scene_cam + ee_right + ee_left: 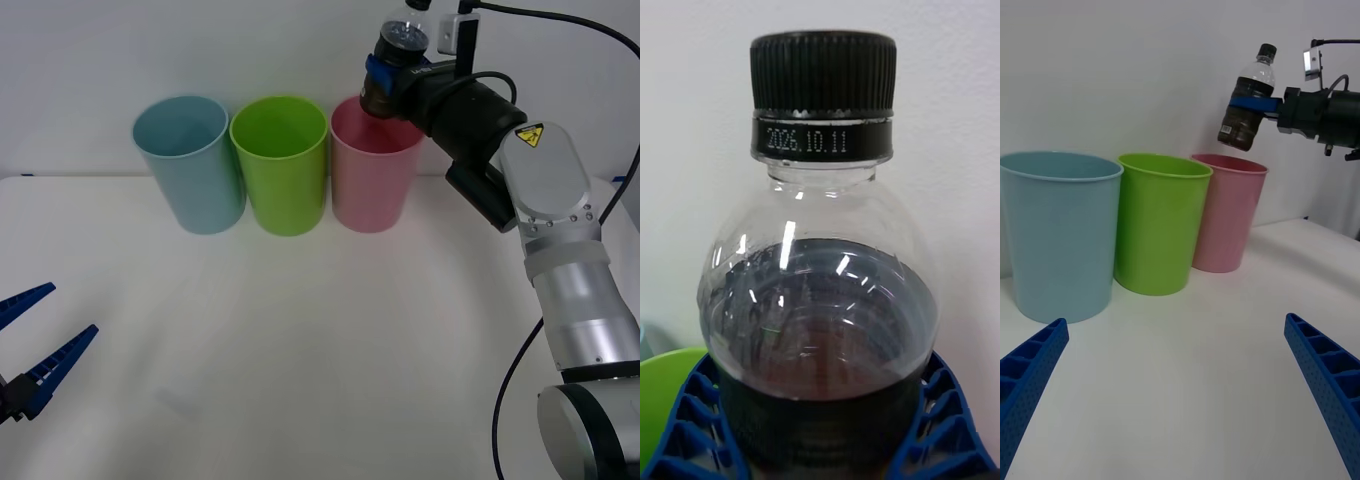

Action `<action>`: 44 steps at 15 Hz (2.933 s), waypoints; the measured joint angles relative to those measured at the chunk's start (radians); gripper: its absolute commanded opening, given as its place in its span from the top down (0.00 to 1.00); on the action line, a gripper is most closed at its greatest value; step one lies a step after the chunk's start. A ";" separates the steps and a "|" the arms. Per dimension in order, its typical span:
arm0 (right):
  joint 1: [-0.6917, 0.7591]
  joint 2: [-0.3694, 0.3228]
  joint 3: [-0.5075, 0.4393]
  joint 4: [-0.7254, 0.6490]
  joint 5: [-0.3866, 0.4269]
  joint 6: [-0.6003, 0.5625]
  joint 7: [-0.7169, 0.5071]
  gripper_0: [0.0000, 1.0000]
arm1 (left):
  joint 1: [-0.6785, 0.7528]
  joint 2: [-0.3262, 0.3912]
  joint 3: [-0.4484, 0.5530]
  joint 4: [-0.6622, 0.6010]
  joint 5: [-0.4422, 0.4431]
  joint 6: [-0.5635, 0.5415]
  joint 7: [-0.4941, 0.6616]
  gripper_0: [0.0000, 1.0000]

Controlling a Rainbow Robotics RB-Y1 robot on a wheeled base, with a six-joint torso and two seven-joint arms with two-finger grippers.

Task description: Grasp the object on the table and drop it into the matching bin: aluminum can to the light blue bin, PET bottle to the pink bin.

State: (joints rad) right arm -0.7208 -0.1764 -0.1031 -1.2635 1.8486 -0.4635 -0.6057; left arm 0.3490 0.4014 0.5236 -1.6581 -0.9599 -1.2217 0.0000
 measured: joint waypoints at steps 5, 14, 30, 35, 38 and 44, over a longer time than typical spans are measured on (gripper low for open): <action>0.002 0.000 -0.018 0.000 0.001 -0.012 0.002 0.00 | 0.000 0.000 0.000 0.000 0.000 0.000 0.000 0.00; 0.115 -0.023 -0.053 -0.136 -0.019 -0.106 0.004 0.00 | 0.000 0.000 0.000 0.000 0.000 0.000 0.000 0.00; 0.490 -0.148 -0.058 -0.489 -0.178 -0.192 0.019 0.00 | 0.000 0.000 0.000 0.000 0.000 0.000 0.000 0.00; 0.661 -0.200 -0.058 -0.587 -0.278 -0.198 0.073 0.00 | 0.000 0.000 0.000 0.000 0.000 0.000 0.000 0.00; 0.757 -0.220 -0.074 -0.630 -0.343 -0.199 0.164 0.00 | 0.000 0.000 0.000 0.000 0.000 0.000 0.000 0.00; 0.878 -0.231 -0.148 -0.642 -0.432 -0.292 0.303 0.00 | 0.000 0.000 0.000 0.000 0.000 0.000 0.000 0.00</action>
State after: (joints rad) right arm 0.1577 -0.4073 -0.2509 -1.9053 1.4165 -0.7558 -0.3028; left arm 0.3491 0.4014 0.5236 -1.6581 -0.9599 -1.2217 0.0000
